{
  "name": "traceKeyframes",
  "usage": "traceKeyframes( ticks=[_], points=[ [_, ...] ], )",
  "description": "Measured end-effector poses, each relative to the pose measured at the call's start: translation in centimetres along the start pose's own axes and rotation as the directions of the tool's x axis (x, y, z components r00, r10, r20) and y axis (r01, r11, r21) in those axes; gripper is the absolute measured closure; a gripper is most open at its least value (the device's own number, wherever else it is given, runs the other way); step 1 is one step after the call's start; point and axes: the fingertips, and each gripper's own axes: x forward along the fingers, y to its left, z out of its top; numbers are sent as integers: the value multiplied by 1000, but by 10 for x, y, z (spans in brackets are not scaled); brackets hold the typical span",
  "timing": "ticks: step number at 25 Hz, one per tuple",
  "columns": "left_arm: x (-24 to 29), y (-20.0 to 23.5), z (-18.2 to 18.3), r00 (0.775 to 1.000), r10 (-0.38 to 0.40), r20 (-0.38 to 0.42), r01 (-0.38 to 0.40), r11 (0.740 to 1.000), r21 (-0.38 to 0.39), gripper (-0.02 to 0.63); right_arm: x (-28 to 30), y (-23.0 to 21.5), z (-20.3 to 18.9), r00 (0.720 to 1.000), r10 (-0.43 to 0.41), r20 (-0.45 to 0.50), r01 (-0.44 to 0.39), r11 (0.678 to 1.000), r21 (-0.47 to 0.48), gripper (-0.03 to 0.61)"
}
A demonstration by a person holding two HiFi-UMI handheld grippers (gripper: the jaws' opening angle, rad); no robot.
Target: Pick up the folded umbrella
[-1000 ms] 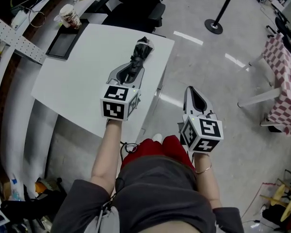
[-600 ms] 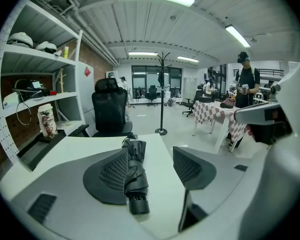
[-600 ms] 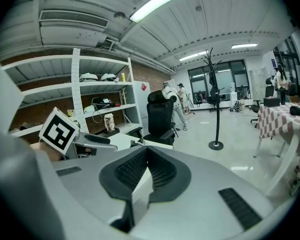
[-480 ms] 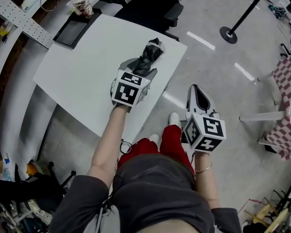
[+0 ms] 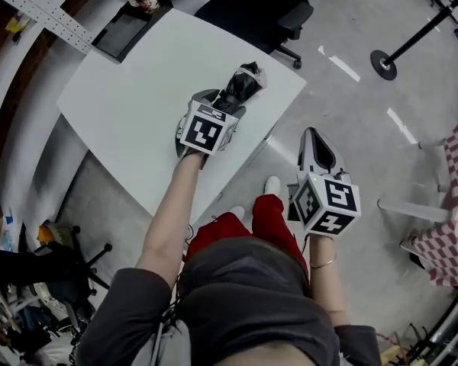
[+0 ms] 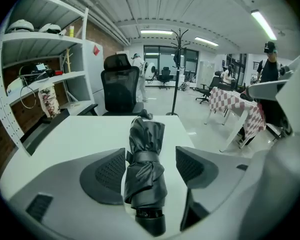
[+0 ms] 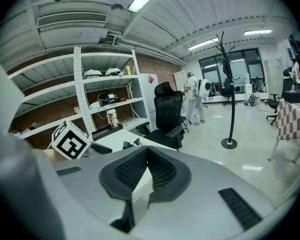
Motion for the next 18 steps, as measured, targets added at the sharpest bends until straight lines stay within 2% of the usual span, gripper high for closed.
traceKeyframes(
  ticks=[5,14,18],
  points=[
    [21,6,-6,995,21,-98,-20,1000,5,293,18,-11,5,998,53,-23,-53,999,-9,560],
    [55,17,-8,980,38,-194,-35,999,16,291,42,-30,16,994,101,-44,-101,995,-19,560],
    [67,17,-10,976,37,-215,-39,999,-5,293,55,-39,18,991,118,-60,-119,993,-18,560]
  ],
)
